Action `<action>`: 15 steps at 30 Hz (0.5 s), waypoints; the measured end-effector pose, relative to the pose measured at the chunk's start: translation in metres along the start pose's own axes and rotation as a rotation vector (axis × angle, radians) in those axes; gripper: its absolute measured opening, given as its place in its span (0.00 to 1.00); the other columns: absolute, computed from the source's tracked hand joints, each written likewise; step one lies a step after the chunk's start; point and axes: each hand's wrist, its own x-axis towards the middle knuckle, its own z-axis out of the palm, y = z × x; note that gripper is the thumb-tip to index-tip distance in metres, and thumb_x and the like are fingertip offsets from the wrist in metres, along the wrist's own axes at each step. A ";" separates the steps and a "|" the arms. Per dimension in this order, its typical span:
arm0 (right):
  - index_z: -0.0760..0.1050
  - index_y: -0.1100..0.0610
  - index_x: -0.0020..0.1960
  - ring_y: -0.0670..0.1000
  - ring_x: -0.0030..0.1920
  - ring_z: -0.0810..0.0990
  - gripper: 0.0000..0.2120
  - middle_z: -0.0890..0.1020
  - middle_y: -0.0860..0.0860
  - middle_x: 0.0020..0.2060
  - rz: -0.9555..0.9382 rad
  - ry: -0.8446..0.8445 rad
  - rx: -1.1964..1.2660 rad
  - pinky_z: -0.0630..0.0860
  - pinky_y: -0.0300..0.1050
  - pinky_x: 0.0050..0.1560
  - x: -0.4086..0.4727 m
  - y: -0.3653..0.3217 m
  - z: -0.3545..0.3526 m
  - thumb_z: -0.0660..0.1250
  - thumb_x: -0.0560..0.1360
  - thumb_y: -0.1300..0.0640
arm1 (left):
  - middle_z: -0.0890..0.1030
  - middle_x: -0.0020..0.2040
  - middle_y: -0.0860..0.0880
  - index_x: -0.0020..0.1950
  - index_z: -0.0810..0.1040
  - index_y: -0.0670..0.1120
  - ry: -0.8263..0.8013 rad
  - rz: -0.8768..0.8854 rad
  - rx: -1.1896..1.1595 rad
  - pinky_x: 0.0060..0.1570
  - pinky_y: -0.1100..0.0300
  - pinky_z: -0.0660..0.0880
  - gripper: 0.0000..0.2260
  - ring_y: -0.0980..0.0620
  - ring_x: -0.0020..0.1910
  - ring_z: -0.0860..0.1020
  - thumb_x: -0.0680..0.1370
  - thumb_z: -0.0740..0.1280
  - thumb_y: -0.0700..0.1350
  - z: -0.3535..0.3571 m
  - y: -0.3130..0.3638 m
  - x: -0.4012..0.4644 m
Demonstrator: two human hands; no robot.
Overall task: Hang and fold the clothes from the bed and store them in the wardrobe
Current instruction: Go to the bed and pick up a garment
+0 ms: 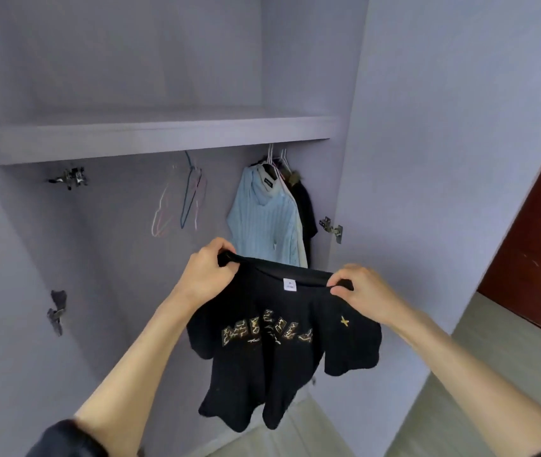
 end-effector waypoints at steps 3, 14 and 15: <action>0.80 0.55 0.53 0.43 0.47 0.71 0.07 0.74 0.44 0.46 -0.086 -0.052 -0.053 0.65 0.36 0.51 0.039 0.006 0.008 0.65 0.77 0.55 | 0.78 0.41 0.55 0.46 0.74 0.49 0.025 -0.062 0.012 0.36 0.68 0.67 0.08 0.60 0.41 0.74 0.76 0.67 0.53 0.004 -0.015 0.029; 0.83 0.56 0.49 0.37 0.42 0.75 0.08 0.80 0.44 0.42 -0.093 -0.072 0.172 0.67 0.25 0.44 0.226 -0.001 0.060 0.67 0.76 0.54 | 0.80 0.43 0.44 0.48 0.77 0.42 0.007 -0.219 0.133 0.34 0.67 0.70 0.05 0.52 0.39 0.77 0.78 0.61 0.38 -0.011 -0.115 0.157; 0.83 0.57 0.49 0.38 0.43 0.76 0.08 0.82 0.45 0.42 -0.076 -0.069 0.204 0.67 0.25 0.44 0.235 -0.002 0.068 0.68 0.76 0.55 | 0.80 0.43 0.43 0.47 0.77 0.42 0.037 -0.245 0.168 0.35 0.64 0.72 0.05 0.50 0.39 0.77 0.78 0.61 0.39 -0.012 -0.120 0.162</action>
